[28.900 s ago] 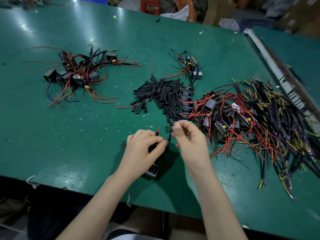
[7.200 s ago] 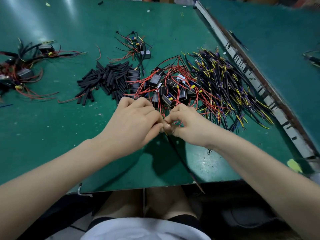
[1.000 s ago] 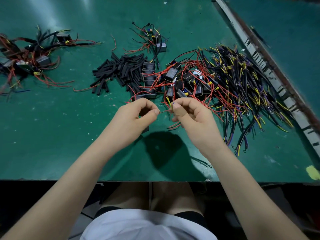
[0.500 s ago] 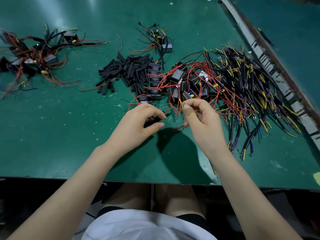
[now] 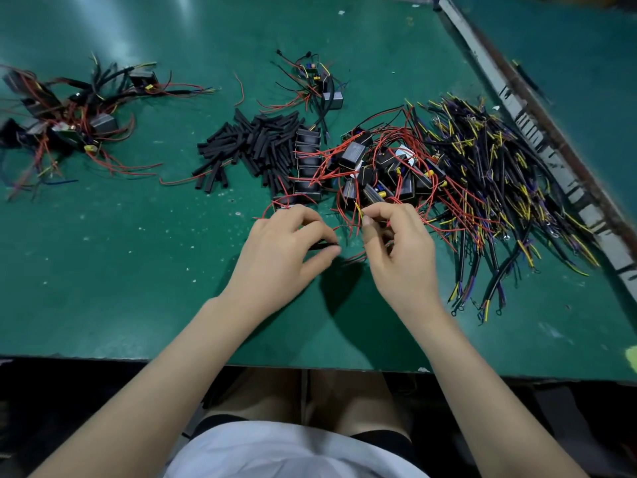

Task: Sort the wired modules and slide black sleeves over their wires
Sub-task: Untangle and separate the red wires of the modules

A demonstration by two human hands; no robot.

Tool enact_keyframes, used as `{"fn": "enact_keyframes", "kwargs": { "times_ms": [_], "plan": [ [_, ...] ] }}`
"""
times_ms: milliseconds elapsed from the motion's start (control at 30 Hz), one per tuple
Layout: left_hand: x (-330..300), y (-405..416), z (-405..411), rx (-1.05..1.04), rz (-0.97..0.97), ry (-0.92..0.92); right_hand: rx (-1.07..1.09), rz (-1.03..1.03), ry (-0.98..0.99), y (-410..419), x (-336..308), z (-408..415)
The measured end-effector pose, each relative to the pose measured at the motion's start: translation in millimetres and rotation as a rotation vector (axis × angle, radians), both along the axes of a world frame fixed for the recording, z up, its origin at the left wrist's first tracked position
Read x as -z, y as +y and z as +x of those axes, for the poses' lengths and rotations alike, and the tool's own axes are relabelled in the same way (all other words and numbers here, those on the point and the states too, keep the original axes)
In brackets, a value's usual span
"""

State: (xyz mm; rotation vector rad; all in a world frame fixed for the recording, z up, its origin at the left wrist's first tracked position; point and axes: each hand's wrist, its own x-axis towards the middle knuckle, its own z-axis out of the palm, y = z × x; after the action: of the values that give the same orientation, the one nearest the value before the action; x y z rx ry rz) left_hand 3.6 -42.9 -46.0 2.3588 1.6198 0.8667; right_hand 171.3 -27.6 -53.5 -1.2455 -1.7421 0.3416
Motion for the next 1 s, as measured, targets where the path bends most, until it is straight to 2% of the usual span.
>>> {"fn": "enact_keyframes", "kwargs": {
  "times_ms": [167, 267, 533, 767, 1000],
  "plan": [
    [-2, 1, -1, -0.037, -0.113, -0.437, -0.029, 0.07, -0.05, -3, 0, 0],
    [-5, 0, 0, -0.045, -0.141, -0.576, -0.045, 0.128, -0.112, -5, 1, 1],
    [-3, -2, 11, -0.077, -0.153, -0.611, -0.047, 0.163, -0.11, -7, 4, -12],
    [2, -1, 16, -0.148, -0.19, -0.666, -0.102, 0.002, 0.047, -9, 6, -17],
    [5, -1, 18, -0.159, -0.152, -0.695, -0.081, 0.039, 0.019, -9, 7, -15]
  ]
}}
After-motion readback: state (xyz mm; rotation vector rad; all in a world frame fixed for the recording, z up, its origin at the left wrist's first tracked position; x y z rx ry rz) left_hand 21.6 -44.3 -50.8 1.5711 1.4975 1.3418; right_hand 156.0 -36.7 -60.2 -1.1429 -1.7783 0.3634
